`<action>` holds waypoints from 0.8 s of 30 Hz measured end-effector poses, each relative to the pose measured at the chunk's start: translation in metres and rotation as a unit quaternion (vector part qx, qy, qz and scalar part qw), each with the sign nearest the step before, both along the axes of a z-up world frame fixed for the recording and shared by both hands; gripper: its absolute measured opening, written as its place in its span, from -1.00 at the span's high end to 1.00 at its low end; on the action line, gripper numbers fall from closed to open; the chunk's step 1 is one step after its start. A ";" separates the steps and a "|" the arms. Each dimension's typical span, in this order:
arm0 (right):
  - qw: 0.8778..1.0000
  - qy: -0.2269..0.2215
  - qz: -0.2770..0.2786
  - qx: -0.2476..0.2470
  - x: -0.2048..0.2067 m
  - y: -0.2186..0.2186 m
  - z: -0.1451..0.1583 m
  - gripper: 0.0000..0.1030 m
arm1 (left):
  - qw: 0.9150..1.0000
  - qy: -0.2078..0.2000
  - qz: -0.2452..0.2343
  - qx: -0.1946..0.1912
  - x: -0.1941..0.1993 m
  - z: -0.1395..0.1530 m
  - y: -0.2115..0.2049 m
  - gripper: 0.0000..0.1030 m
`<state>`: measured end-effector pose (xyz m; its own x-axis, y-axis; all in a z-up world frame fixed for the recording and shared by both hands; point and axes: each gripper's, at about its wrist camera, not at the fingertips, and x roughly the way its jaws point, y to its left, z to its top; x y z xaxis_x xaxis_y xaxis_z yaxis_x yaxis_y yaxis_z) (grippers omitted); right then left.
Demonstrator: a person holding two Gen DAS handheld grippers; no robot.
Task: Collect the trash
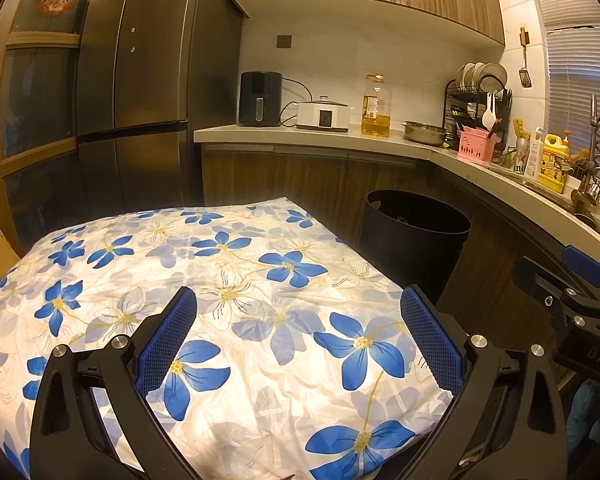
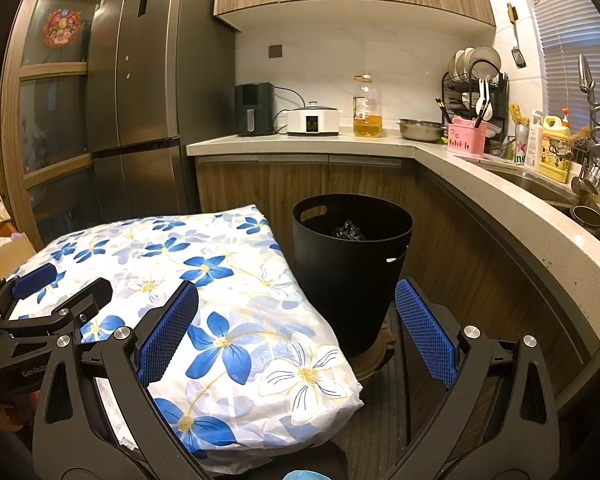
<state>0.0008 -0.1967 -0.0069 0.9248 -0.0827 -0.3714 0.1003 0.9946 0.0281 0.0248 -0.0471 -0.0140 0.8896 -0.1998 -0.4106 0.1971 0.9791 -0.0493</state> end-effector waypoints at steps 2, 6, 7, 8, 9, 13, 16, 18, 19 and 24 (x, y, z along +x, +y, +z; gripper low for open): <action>1.000 0.001 0.000 0.000 0.000 0.000 0.000 -0.90 | 1.000 0.001 -0.001 0.000 0.000 0.000 0.000 -0.89; 1.000 0.001 0.000 0.000 0.000 0.000 0.000 -0.89 | 1.000 0.000 -0.002 0.000 0.000 0.000 -0.001 -0.89; 1.000 0.001 0.001 0.000 0.000 0.000 0.000 -0.89 | 1.000 0.000 -0.002 0.000 0.000 0.000 -0.001 -0.89; 1.000 0.001 0.000 0.000 0.000 0.000 0.000 -0.89 | 1.000 0.000 -0.002 0.000 0.000 0.000 -0.001 -0.89; 1.000 0.001 0.000 0.000 0.000 0.000 0.000 -0.89 | 1.000 0.000 -0.002 0.000 0.000 0.000 -0.001 -0.89; 1.000 0.001 0.000 0.000 0.000 0.000 0.000 -0.90 | 1.000 0.000 -0.002 0.000 0.000 0.000 0.000 -0.89; 1.000 0.000 0.000 0.000 0.000 0.000 0.000 -0.90 | 1.000 -0.001 -0.002 0.000 0.000 0.000 -0.001 -0.89; 1.000 0.000 -0.001 0.000 0.000 0.000 -0.001 -0.90 | 1.000 -0.001 -0.003 0.000 -0.001 0.000 -0.001 -0.89; 1.000 0.000 -0.001 0.000 0.000 0.000 -0.001 -0.90 | 1.000 -0.001 -0.003 0.000 -0.001 0.000 -0.001 -0.89; 1.000 0.000 0.000 0.000 0.001 0.000 -0.001 -0.90 | 1.000 -0.001 -0.003 0.000 0.000 0.001 -0.002 -0.89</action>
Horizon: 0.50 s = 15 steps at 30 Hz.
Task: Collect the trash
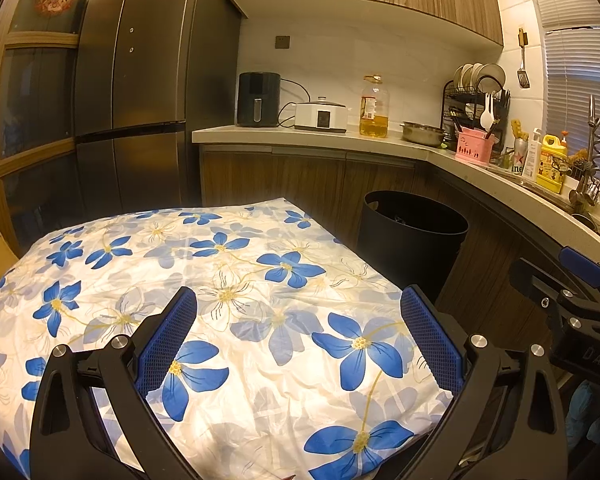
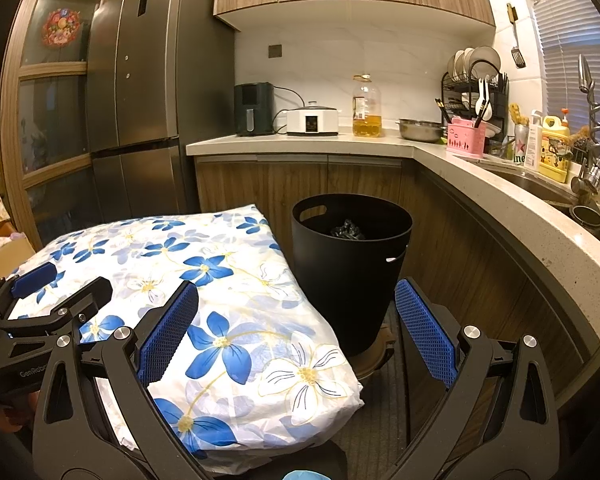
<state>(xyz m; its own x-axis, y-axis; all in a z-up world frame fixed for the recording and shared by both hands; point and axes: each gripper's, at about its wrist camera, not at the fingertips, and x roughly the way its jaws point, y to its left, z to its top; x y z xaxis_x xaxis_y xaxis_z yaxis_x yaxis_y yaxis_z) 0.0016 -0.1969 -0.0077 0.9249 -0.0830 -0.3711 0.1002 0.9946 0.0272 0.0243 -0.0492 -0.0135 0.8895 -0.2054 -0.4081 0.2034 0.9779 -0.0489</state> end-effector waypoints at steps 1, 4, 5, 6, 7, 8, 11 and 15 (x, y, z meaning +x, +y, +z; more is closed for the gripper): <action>1.000 0.000 0.000 0.000 0.000 0.000 -0.001 -0.90 | 1.000 0.000 0.001 0.000 0.000 0.000 0.000 -0.89; 1.000 0.000 0.000 0.000 0.000 0.001 -0.001 -0.90 | 1.000 0.000 0.002 -0.001 0.000 0.000 0.001 -0.89; 1.000 0.000 0.000 0.000 0.000 0.001 -0.001 -0.90 | 1.000 -0.001 0.002 -0.001 -0.001 0.000 0.002 -0.89; 1.000 0.000 0.001 0.000 0.000 0.001 -0.001 -0.90 | 1.000 0.000 0.002 -0.001 -0.001 0.000 0.002 -0.89; 1.000 0.000 0.000 0.000 0.000 0.001 -0.001 -0.90 | 1.000 0.000 0.001 -0.001 0.000 0.000 0.002 -0.89; 1.000 0.000 0.000 0.001 0.000 0.001 -0.001 -0.90 | 1.000 0.000 0.001 -0.001 0.000 0.000 0.002 -0.89; 1.000 0.000 0.000 0.001 0.000 0.001 -0.001 -0.89 | 1.000 0.000 0.001 -0.001 0.000 0.000 0.002 -0.89; 1.000 0.000 0.000 0.001 0.000 0.001 -0.001 -0.90 | 1.000 0.000 0.002 -0.002 -0.001 0.000 0.002 -0.89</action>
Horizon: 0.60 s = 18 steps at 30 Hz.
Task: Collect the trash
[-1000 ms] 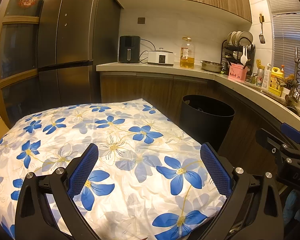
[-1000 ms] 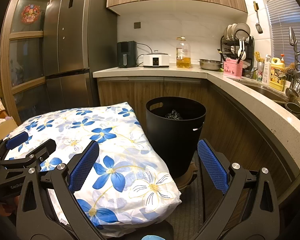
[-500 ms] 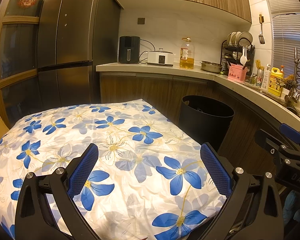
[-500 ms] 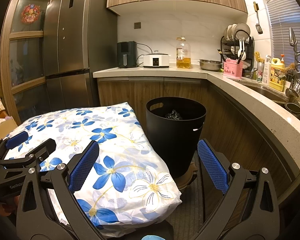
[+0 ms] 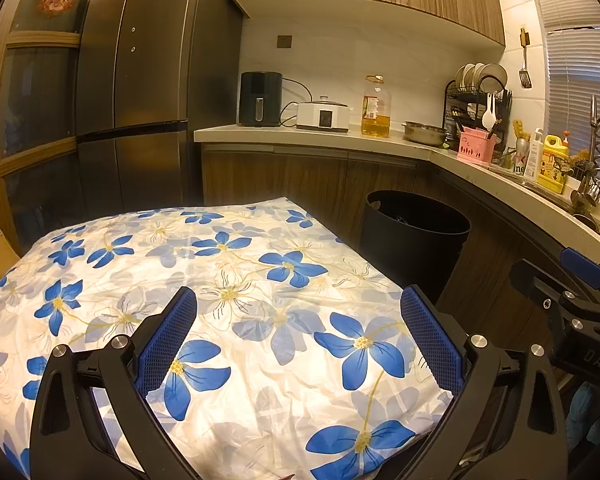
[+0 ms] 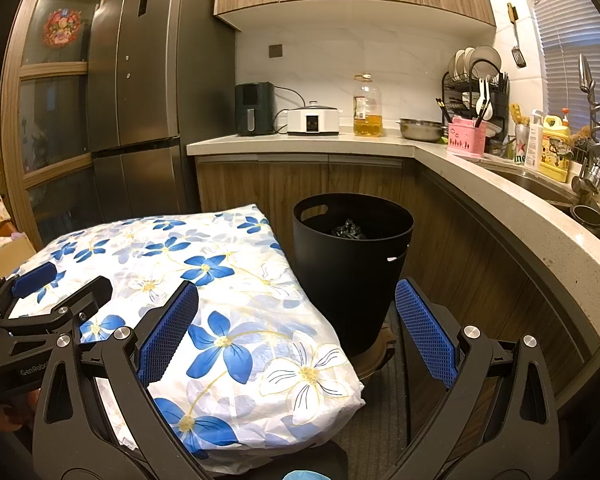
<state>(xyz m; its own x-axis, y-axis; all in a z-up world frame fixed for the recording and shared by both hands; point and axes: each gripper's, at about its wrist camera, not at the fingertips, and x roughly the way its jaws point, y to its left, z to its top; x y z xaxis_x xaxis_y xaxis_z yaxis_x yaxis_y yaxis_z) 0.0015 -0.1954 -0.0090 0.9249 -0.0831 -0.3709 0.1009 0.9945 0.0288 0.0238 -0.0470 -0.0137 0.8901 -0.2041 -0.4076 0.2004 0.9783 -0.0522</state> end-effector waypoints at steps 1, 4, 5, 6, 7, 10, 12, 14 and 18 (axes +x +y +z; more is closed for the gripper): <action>1.000 0.000 0.000 0.000 0.000 0.000 0.000 -0.90 | 1.000 0.000 0.000 0.001 0.000 0.000 0.000 -0.89; 1.000 0.000 0.000 0.000 0.000 0.000 0.000 -0.90 | 1.000 0.000 0.000 0.000 0.000 0.000 0.000 -0.89; 1.000 -0.001 0.000 0.000 0.000 0.000 0.000 -0.90 | 1.000 0.000 0.000 0.000 0.000 0.000 0.000 -0.89; 1.000 0.000 0.000 -0.001 0.000 0.001 -0.001 -0.90 | 1.000 0.000 0.000 0.001 0.000 0.000 0.000 -0.89; 1.000 0.000 0.000 0.000 0.000 0.000 0.000 -0.90 | 1.000 0.000 -0.001 0.001 0.000 0.000 0.000 -0.89; 1.000 0.000 0.000 0.000 0.000 0.001 -0.001 -0.90 | 1.000 0.000 0.001 0.001 0.000 0.000 0.000 -0.89; 1.000 0.000 0.001 0.000 0.000 0.001 -0.001 -0.90 | 1.000 0.000 0.002 0.000 0.000 0.000 0.001 -0.89; 1.000 0.000 0.001 0.000 0.000 0.001 -0.001 -0.90 | 1.000 0.001 0.002 0.002 0.000 0.000 0.001 -0.89; 1.000 0.000 0.001 0.000 -0.001 0.002 -0.001 -0.90 | 1.000 0.004 0.001 0.001 0.002 -0.002 0.002 -0.89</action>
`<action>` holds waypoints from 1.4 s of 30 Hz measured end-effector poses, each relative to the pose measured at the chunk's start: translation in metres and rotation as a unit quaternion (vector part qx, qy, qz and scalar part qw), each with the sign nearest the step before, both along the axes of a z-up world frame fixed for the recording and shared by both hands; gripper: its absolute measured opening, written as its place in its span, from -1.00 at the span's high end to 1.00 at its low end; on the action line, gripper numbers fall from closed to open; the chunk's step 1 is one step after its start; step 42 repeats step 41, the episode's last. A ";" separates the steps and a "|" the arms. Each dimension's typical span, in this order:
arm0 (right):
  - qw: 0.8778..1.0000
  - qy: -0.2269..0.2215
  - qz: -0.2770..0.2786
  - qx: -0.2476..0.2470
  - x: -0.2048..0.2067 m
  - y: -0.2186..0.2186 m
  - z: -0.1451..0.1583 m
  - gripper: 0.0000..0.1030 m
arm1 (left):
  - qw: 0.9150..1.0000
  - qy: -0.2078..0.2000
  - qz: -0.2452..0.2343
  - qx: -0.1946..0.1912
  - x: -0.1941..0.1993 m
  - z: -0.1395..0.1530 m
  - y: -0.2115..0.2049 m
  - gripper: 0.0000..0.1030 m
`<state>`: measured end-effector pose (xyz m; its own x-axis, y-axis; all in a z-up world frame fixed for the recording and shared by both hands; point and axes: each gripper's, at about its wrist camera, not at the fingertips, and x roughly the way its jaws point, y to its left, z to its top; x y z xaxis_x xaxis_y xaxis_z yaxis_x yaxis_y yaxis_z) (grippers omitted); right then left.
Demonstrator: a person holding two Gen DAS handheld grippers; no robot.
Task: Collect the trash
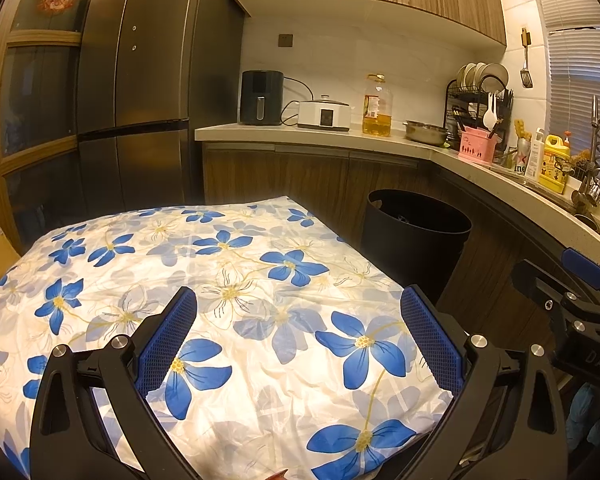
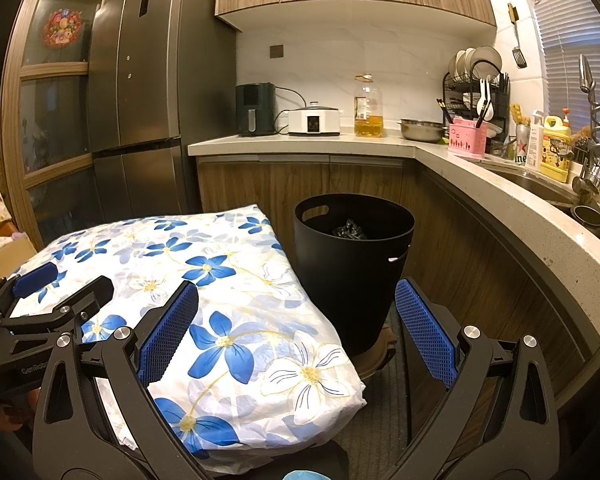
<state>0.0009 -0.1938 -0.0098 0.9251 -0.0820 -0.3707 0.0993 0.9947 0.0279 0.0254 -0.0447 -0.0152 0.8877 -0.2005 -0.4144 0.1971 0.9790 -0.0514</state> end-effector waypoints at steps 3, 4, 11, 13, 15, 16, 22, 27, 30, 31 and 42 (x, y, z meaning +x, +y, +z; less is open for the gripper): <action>1.000 0.000 0.000 0.001 0.000 0.000 0.000 -0.90 | 1.000 0.000 0.004 0.002 0.000 0.000 0.000 -0.89; 1.000 0.000 0.000 0.001 0.000 0.000 0.000 -0.89 | 1.000 0.000 0.005 0.002 0.000 -0.001 0.000 -0.89; 1.000 0.000 0.000 0.000 0.000 0.000 0.000 -0.90 | 1.000 0.006 0.006 -0.006 0.001 -0.001 0.001 -0.89; 1.000 0.000 -0.001 0.000 0.000 0.000 0.000 -0.90 | 1.000 0.007 0.010 -0.005 0.002 -0.001 0.001 -0.89; 1.000 0.000 -0.001 0.001 0.000 0.000 0.000 -0.90 | 1.000 0.006 0.013 -0.005 0.002 -0.001 0.001 -0.89; 1.000 0.000 -0.002 0.001 0.000 0.000 0.000 -0.89 | 1.000 0.005 0.015 -0.005 0.002 -0.001 0.001 -0.89; 1.000 0.000 -0.001 0.000 0.000 0.000 0.001 -0.89 | 0.999 -0.009 0.033 0.006 0.000 0.000 0.003 -0.76; 1.000 0.002 -0.003 0.001 0.000 0.000 0.000 -0.89 | 1.000 -0.014 0.021 0.010 -0.002 -0.001 0.002 -0.47; 1.000 0.003 -0.004 0.000 0.000 -0.002 0.001 -0.89 | 0.999 -0.019 0.022 0.014 -0.004 0.001 -0.001 -0.46; 1.000 0.002 -0.004 0.000 -0.001 -0.002 0.001 -0.89 | 0.999 -0.021 0.022 0.017 -0.004 0.002 -0.001 -0.53; 1.000 0.001 -0.008 0.001 0.000 -0.005 0.000 -0.90 | 0.999 -0.011 0.035 0.014 -0.003 0.004 0.000 -0.89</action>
